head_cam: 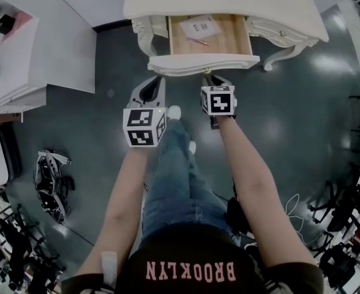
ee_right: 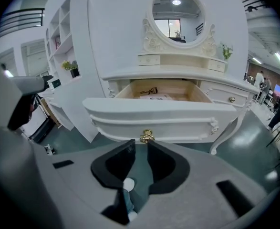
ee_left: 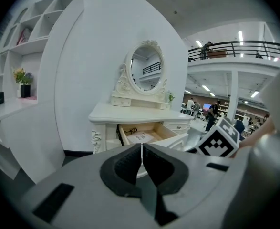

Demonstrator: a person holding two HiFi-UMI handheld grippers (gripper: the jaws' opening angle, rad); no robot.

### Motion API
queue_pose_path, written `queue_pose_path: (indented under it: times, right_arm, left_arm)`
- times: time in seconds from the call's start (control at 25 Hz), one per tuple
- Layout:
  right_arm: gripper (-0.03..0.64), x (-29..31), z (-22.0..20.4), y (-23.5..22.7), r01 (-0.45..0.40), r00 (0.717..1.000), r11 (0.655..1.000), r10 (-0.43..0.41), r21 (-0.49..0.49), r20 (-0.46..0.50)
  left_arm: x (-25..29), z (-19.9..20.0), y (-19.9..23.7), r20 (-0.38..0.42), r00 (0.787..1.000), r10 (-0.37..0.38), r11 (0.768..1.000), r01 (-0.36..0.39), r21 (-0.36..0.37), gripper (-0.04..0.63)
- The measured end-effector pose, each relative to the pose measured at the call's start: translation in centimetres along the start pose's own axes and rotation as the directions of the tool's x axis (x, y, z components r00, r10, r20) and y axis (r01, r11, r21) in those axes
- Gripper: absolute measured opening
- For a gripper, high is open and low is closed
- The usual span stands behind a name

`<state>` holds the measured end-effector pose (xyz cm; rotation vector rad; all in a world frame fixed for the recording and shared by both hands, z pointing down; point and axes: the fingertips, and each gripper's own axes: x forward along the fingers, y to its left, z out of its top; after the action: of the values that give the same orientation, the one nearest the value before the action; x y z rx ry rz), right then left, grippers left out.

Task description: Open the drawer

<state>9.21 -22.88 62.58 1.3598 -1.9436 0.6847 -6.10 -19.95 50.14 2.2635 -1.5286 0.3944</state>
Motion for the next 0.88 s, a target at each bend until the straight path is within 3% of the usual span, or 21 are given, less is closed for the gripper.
queue_pose_path:
  times: [0.08,0.28,0.88]
  right_arm:
    - [0.028,-0.8,0.0,0.0,-0.004,1.0,1.0,0.004,-0.011,0.013]
    - [0.0,-2.8,0.6,-0.4,-0.001,0.998,1.0,0.002,-0.008,0.058]
    - [-0.003,-11.2,4.5,-0.8,-0.016,0.977,0.999,0.025,-0.046,0.213]
  left_arm:
    - [-0.1,0.3,-0.5,0.004,1.0,-0.002,1.0,0.002,0.006,0.009]
    - [-0.1,1.1,-1.5,0.004,1.0,-0.008,1.0,0.008,0.025,0.009]
    - [-1.3,6.0,-5.0,0.055,0.997,-0.062,0.993,0.056,0.105,0.008]
